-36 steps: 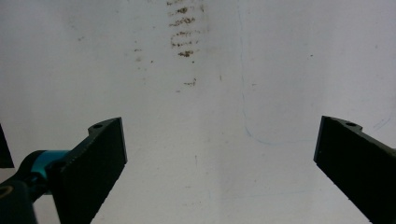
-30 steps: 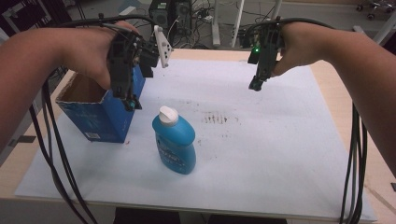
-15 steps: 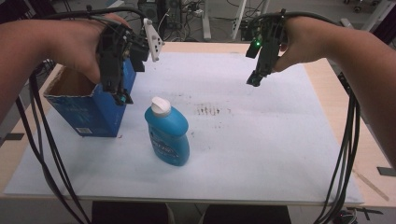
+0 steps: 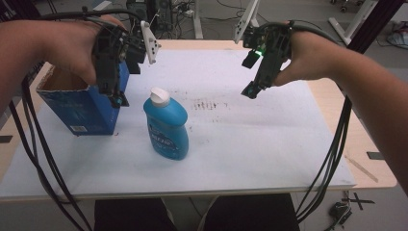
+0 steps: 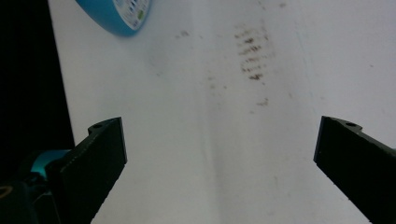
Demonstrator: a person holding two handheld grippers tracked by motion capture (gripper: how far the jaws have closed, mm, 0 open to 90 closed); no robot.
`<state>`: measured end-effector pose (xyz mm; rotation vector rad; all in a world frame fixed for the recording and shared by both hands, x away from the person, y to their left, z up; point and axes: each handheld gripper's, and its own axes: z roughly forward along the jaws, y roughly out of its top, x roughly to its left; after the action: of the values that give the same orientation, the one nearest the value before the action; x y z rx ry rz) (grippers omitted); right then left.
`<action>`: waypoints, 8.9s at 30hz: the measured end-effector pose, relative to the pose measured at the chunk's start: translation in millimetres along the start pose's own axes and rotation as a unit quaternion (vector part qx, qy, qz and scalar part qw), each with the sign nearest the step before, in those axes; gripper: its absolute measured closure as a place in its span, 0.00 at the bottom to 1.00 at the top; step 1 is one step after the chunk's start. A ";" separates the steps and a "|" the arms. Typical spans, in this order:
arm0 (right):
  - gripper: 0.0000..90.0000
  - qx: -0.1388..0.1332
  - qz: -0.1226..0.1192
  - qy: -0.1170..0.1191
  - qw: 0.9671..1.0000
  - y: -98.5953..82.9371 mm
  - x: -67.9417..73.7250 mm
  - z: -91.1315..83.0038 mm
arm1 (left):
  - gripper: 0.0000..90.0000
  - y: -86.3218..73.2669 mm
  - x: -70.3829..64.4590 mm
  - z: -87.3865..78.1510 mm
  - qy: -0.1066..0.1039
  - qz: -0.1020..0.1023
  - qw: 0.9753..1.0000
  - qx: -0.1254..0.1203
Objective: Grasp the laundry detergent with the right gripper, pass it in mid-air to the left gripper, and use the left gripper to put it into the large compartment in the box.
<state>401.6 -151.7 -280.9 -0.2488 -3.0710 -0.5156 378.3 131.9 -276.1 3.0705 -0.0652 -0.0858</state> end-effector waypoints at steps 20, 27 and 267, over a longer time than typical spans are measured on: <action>0.02 -0.146 0.039 0.012 0.988 -19.7 57.4 43.6 | 0.02 -13.1 -20.3 9.5 0.006 -0.012 1.000 -0.011; 0.02 -0.205 0.067 0.023 0.976 -27.1 68.7 60.5 | 0.02 -13.1 -21.3 11.3 0.007 -0.008 1.000 -0.010; 0.51 -0.389 -0.099 0.100 0.910 68.2 84.7 128.5 | 0.24 55.1 -51.2 -18.2 0.000 -0.042 0.999 0.009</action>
<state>330.0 -33.2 -376.6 0.1147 -2.5368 -1.6392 326.1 80.4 -251.3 3.0901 0.0623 -0.0899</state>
